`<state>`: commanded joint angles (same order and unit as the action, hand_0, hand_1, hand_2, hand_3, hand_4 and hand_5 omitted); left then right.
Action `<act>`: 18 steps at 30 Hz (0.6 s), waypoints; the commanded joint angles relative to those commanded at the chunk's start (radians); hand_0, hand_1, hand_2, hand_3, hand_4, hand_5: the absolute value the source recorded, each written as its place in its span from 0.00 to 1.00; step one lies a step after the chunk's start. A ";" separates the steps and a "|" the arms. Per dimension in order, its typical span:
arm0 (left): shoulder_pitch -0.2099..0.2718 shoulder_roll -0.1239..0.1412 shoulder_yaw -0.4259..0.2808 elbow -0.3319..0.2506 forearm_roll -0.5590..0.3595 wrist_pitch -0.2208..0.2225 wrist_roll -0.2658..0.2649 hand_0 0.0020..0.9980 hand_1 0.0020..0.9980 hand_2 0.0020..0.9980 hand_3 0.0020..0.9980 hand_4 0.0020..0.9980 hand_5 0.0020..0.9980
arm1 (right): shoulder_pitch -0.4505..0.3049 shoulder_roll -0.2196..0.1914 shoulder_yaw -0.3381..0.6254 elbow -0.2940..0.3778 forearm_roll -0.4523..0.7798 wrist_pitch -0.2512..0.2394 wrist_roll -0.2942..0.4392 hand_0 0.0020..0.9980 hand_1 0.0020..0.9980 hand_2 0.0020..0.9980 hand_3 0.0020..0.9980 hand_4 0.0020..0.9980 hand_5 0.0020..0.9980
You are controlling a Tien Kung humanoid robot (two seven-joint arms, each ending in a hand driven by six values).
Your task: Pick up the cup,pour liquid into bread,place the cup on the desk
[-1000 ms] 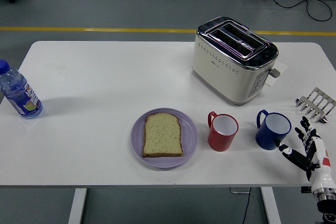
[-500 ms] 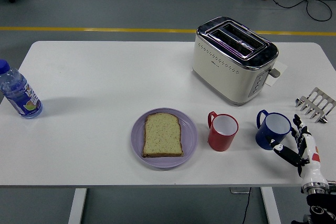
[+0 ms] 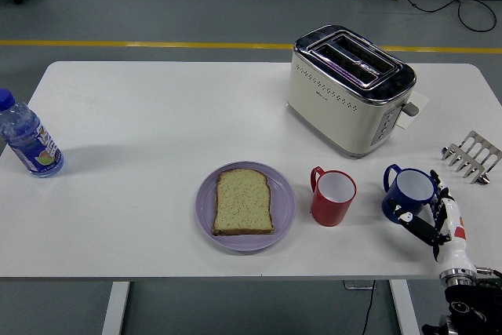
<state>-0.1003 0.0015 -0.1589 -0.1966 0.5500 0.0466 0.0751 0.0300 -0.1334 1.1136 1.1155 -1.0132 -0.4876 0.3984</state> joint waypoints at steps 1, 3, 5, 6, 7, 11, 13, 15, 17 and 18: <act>0.000 0.000 0.001 0.000 0.000 0.000 0.000 0.64 0.65 0.66 0.55 0.32 0.84 | 0.004 0.002 -0.003 -0.006 0.003 -0.004 0.003 1.00 0.90 0.99 1.00 0.97 0.17; 0.001 0.000 0.002 0.000 0.000 0.000 0.000 0.64 0.65 0.66 0.55 0.32 0.84 | 0.007 0.003 -0.006 -0.011 0.007 -0.007 0.007 1.00 0.90 0.99 1.00 0.97 0.17; 0.003 0.000 0.001 0.000 -0.002 0.000 0.000 0.64 0.65 0.66 0.55 0.32 0.84 | 0.017 0.007 -0.017 -0.027 0.013 -0.012 0.012 1.00 0.90 0.99 1.00 0.97 0.17; 0.003 -0.001 0.001 0.000 -0.002 0.000 0.000 0.64 0.65 0.66 0.55 0.32 0.84 | 0.019 0.008 -0.019 -0.031 0.014 -0.013 0.014 1.00 0.90 0.99 1.00 0.97 0.17; 0.003 0.000 0.001 0.000 -0.002 0.000 0.000 0.64 0.65 0.66 0.55 0.32 0.84 | 0.021 0.008 -0.022 -0.034 0.015 -0.015 0.015 1.00 0.90 0.99 1.00 0.97 0.17; 0.001 0.000 -0.001 -0.001 -0.002 -0.001 0.000 0.64 0.65 0.66 0.55 0.32 0.84 | 0.039 0.014 -0.029 -0.058 0.020 -0.022 0.022 1.00 0.90 0.99 1.00 0.97 0.17; -0.001 0.000 -0.003 -0.001 -0.002 -0.001 0.000 0.64 0.65 0.66 0.55 0.32 0.84 | 0.052 0.017 -0.032 -0.073 0.024 -0.025 0.026 1.00 0.90 0.99 1.00 0.97 0.17; -0.002 -0.001 -0.003 -0.001 -0.002 -0.001 0.000 0.64 0.65 0.66 0.55 0.32 0.84 | 0.062 0.019 -0.036 -0.085 0.027 -0.029 0.029 1.00 0.90 0.99 1.00 0.97 0.17; -0.005 -0.001 -0.006 -0.001 -0.001 -0.001 0.000 0.64 0.65 0.66 0.55 0.32 0.84 | 0.073 0.022 -0.041 -0.097 0.030 -0.033 0.033 1.00 0.90 0.99 1.00 0.97 0.17; -0.005 0.000 -0.006 -0.002 -0.001 -0.001 0.000 0.64 0.65 0.66 0.55 0.32 0.84 | 0.075 0.022 -0.041 -0.099 0.031 -0.033 0.033 1.00 0.90 0.99 1.00 0.97 0.17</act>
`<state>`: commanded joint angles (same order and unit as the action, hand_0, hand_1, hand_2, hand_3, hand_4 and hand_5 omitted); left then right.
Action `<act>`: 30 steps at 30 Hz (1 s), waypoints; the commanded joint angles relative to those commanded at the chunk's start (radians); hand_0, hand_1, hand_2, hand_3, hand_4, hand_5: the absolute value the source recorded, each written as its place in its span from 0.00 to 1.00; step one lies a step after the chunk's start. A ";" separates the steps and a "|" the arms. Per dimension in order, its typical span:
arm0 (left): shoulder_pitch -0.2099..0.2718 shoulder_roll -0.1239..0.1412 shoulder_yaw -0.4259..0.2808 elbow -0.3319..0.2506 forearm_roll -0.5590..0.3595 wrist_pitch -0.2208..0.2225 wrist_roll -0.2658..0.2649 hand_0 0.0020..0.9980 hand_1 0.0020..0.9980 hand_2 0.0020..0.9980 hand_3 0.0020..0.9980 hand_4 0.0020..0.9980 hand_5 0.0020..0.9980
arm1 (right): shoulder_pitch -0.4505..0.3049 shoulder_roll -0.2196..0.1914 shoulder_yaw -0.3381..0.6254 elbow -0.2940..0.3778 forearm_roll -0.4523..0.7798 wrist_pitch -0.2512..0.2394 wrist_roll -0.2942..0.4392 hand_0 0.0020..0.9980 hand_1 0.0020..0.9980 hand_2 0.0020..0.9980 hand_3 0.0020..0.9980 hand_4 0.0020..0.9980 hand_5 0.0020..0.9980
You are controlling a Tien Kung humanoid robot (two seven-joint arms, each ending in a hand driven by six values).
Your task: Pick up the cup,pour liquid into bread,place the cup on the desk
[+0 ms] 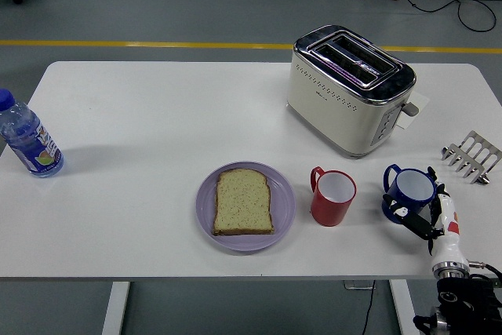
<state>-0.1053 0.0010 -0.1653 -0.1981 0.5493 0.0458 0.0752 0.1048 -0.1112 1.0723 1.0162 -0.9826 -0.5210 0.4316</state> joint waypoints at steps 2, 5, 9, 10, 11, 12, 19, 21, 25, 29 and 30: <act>-0.002 0.000 -0.002 0.000 0.000 0.000 0.000 0.64 0.65 0.66 0.55 0.32 0.84 | 0.011 0.003 -0.005 -0.014 0.007 -0.005 0.007 1.00 0.89 0.99 1.00 0.97 0.17; -0.004 -0.001 -0.005 0.000 0.002 0.000 0.000 0.64 0.65 0.66 0.55 0.32 0.84 | 0.023 0.007 -0.012 -0.029 0.019 -0.011 0.016 1.00 0.89 0.99 1.00 0.97 0.17; -0.004 -0.001 -0.007 0.000 0.000 0.000 0.000 0.64 0.65 0.66 0.55 0.32 0.84 | 0.032 0.011 -0.022 -0.044 0.034 -0.020 0.027 1.00 0.89 0.99 1.00 0.97 0.17; -0.004 -0.001 -0.007 0.000 0.000 0.000 0.000 0.64 0.65 0.66 0.55 0.32 0.84 | 0.035 0.012 -0.024 -0.049 0.040 -0.018 0.029 1.00 0.89 0.99 1.00 0.97 0.17; -0.004 -0.001 -0.007 0.000 0.000 0.000 0.000 0.64 0.65 0.66 0.55 0.32 0.84 | 0.038 0.013 -0.026 -0.054 0.044 -0.017 0.031 1.00 0.89 0.99 1.00 0.97 0.17; -0.004 -0.001 -0.006 0.000 0.000 0.000 0.000 0.64 0.65 0.66 0.55 0.32 0.84 | 0.039 0.013 -0.027 -0.056 0.047 -0.017 0.032 1.00 0.89 0.99 1.00 0.97 0.17; -0.005 -0.001 -0.005 0.000 -0.001 0.000 0.000 0.64 0.65 0.66 0.55 0.32 0.84 | 0.051 0.017 -0.030 -0.075 0.064 -0.022 0.045 1.00 0.87 0.97 1.00 0.98 0.18; -0.006 -0.001 -0.005 0.000 0.000 0.000 0.000 0.64 0.65 0.66 0.55 0.32 0.84 | 0.054 0.019 -0.031 -0.080 0.074 -0.023 0.054 1.00 0.87 0.97 1.00 0.98 0.18; -0.005 -0.001 -0.005 0.000 0.000 0.000 -0.001 0.64 0.65 0.66 0.55 0.32 0.84 | 0.060 0.020 -0.035 -0.097 0.106 -0.019 0.074 0.98 0.84 0.93 1.00 0.97 0.18; -0.005 -0.001 -0.005 0.000 -0.001 0.000 0.000 0.64 0.65 0.66 0.55 0.32 0.84 | 0.067 0.020 -0.047 -0.110 0.125 -0.017 0.081 0.98 0.84 0.93 1.00 0.97 0.18; -0.005 -0.001 -0.005 0.000 -0.001 0.000 0.000 0.64 0.65 0.66 0.55 0.32 0.84 | 0.071 0.018 -0.056 -0.117 0.127 -0.020 0.083 0.98 0.84 0.93 1.00 0.97 0.18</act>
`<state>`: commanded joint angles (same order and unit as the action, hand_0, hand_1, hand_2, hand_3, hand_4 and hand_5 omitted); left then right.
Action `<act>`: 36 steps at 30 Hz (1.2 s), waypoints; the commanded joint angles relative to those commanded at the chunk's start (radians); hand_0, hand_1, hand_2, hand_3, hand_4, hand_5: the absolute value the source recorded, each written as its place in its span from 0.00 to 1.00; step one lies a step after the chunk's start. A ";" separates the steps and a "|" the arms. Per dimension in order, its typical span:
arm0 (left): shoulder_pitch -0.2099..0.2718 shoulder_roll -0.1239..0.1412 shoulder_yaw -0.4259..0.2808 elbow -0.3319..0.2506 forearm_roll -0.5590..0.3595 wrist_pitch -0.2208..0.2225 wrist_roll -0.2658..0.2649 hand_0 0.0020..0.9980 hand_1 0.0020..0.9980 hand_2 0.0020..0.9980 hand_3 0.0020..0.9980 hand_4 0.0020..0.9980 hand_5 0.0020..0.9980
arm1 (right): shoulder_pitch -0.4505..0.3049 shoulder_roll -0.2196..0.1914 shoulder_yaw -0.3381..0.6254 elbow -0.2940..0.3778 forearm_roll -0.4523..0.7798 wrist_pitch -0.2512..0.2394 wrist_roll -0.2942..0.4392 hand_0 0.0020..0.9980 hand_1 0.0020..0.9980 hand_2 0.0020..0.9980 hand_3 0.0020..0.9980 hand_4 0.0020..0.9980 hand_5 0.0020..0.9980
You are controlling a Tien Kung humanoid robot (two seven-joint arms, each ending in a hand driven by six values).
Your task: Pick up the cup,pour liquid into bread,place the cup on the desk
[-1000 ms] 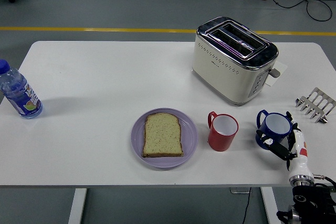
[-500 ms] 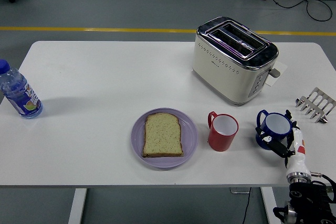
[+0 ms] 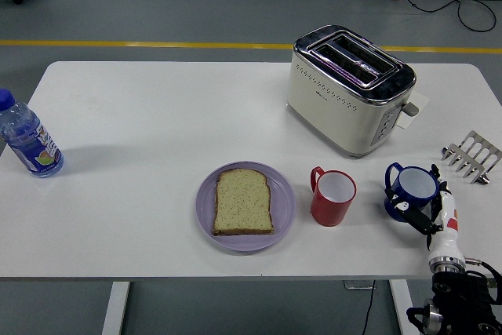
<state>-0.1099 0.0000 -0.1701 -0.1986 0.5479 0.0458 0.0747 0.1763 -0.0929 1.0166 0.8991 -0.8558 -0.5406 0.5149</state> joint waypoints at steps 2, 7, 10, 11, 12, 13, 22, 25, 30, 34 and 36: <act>0.000 0.000 0.000 0.000 0.001 0.000 0.000 0.64 0.65 0.66 0.55 0.32 0.84 | 0.006 0.000 -0.007 -0.009 0.003 -0.004 0.004 0.90 0.81 0.90 0.99 0.96 0.17; 0.001 0.000 0.001 -0.001 0.000 0.000 0.000 0.64 0.65 0.66 0.55 0.32 0.84 | 0.019 0.000 -0.015 -0.026 0.023 -0.009 0.022 0.83 0.76 0.84 0.95 0.94 0.16; 0.000 0.000 0.001 -0.001 0.000 0.000 0.000 0.64 0.65 0.66 0.55 0.32 0.84 | 0.023 -0.001 -0.016 -0.032 0.036 -0.005 0.029 0.83 0.76 0.84 0.95 0.94 0.16; 0.000 0.000 0.000 -0.001 0.000 0.000 0.000 0.64 0.65 0.66 0.55 0.32 0.84 | 0.024 -0.002 -0.017 -0.035 0.042 -0.004 0.032 0.83 0.76 0.84 0.95 0.94 0.16; 0.000 0.000 0.000 -0.001 0.000 0.000 0.000 0.64 0.65 0.66 0.55 0.32 0.84 | 0.025 -0.002 -0.017 -0.037 0.045 -0.003 0.033 0.83 0.76 0.84 0.95 0.94 0.16; 0.000 0.000 0.000 -0.001 0.000 0.000 0.000 0.64 0.65 0.66 0.55 0.32 0.84 | 0.025 -0.002 -0.017 -0.038 0.049 -0.003 0.037 0.74 0.70 0.76 0.88 0.85 0.13; 0.005 0.000 0.003 -0.001 0.000 -0.001 0.000 0.64 0.65 0.66 0.55 0.32 0.84 | 0.021 -0.002 -0.025 -0.048 0.092 -0.003 0.064 0.65 0.62 0.66 0.78 0.79 0.09; 0.010 0.000 0.006 -0.001 -0.001 -0.001 0.000 0.64 0.65 0.66 0.55 0.32 0.84 | 0.018 -0.003 -0.030 -0.046 0.104 -0.007 0.072 0.57 0.53 0.59 0.70 0.77 0.07; 0.012 0.000 0.010 -0.001 -0.001 -0.001 -0.001 0.64 0.65 0.66 0.55 0.32 0.84 | 0.015 -0.003 -0.030 -0.039 0.111 -0.006 0.083 0.57 0.53 0.59 0.70 0.77 0.07; 0.015 0.000 0.013 0.000 -0.002 -0.001 0.000 0.64 0.65 0.66 0.55 0.32 0.84 | 0.012 -0.005 -0.018 -0.029 0.112 -0.009 0.092 0.55 0.50 0.56 0.68 0.76 0.06; 0.016 0.000 0.013 0.000 -0.002 -0.001 0.000 0.64 0.65 0.66 0.55 0.32 0.84 | 0.010 -0.007 -0.011 -0.021 0.111 -0.012 0.096 0.55 0.50 0.56 0.68 0.76 0.06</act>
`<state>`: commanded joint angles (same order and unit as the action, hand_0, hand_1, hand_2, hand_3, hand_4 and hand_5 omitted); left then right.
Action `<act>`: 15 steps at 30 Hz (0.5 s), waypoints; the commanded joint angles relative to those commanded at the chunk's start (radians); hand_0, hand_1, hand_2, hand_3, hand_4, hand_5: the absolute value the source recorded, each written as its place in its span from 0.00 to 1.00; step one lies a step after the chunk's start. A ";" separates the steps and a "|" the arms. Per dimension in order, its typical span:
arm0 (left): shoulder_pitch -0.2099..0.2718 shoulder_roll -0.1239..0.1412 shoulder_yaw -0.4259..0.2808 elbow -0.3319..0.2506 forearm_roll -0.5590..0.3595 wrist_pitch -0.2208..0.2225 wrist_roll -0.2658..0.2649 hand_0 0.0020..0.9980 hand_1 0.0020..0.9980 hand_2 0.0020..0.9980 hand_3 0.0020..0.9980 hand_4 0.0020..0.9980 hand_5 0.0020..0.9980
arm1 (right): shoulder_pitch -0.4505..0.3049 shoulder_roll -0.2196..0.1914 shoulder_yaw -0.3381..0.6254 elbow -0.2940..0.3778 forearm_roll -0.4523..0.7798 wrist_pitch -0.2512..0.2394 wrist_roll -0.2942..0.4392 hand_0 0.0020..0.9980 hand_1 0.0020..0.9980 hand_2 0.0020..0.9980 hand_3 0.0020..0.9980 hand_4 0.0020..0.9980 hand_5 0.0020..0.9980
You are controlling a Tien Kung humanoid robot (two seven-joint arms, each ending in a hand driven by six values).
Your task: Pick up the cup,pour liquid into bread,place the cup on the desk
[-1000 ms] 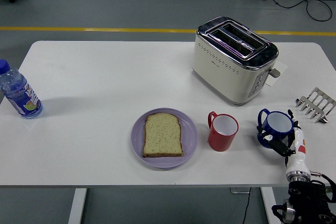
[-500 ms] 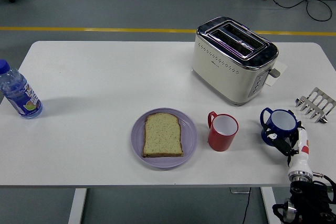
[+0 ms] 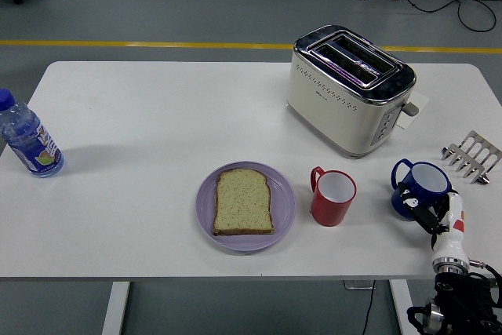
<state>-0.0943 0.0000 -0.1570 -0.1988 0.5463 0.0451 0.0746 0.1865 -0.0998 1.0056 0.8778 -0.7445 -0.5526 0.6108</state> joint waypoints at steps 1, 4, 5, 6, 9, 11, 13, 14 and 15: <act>0.001 0.000 0.000 0.000 0.000 0.000 0.000 0.64 0.65 0.66 0.55 0.32 0.84 | -0.001 -0.001 0.005 0.006 -0.001 -0.002 0.002 0.49 0.46 0.56 0.65 0.74 0.02; 0.003 0.000 0.001 0.000 0.000 0.000 0.000 0.64 0.65 0.66 0.55 0.32 0.84 | -0.008 -0.010 0.024 0.038 -0.013 -0.016 0.007 0.49 0.46 0.56 0.65 0.74 0.02; 0.003 0.000 0.002 0.000 0.000 0.000 0.000 0.64 0.65 0.66 0.55 0.32 0.84 | -0.010 -0.012 0.029 0.049 -0.016 -0.020 0.007 0.49 0.46 0.56 0.65 0.74 0.02; 0.004 0.000 0.002 0.001 0.000 0.000 0.000 0.64 0.65 0.66 0.55 0.32 0.84 | -0.013 -0.016 0.035 0.064 -0.020 -0.024 0.007 0.49 0.46 0.56 0.65 0.74 0.02; 0.005 0.000 0.001 0.001 0.001 0.000 0.000 0.64 0.65 0.66 0.55 0.32 0.84 | -0.021 -0.026 0.052 0.105 -0.038 -0.033 0.001 0.49 0.46 0.57 0.62 0.69 0.00; 0.004 0.000 -0.001 0.001 0.002 0.000 0.000 0.64 0.65 0.66 0.55 0.32 0.84 | -0.028 -0.037 0.070 0.149 -0.061 -0.039 -0.014 0.49 0.46 0.57 0.62 0.69 0.00; 0.004 0.000 -0.003 0.001 0.003 0.000 0.000 0.64 0.65 0.66 0.55 0.32 0.84 | -0.031 -0.044 0.080 0.183 -0.076 -0.042 -0.024 0.48 0.43 0.57 0.55 0.69 0.00; 0.004 0.000 -0.003 0.001 0.003 0.000 0.000 0.64 0.65 0.66 0.55 0.32 0.84 | -0.032 -0.044 0.081 0.186 -0.077 -0.043 -0.025 0.48 0.43 0.57 0.55 0.69 0.00; 0.002 0.000 -0.005 0.000 0.005 0.000 0.001 0.64 0.65 0.66 0.55 0.32 0.84 | -0.035 -0.056 0.097 0.223 -0.102 -0.049 -0.042 0.48 0.43 0.57 0.55 0.69 0.00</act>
<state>-0.0926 0.0000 -0.1620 -0.1985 0.5510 0.0452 0.0752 0.1511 -0.1559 1.1028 1.1005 -0.8464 -0.6018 0.5684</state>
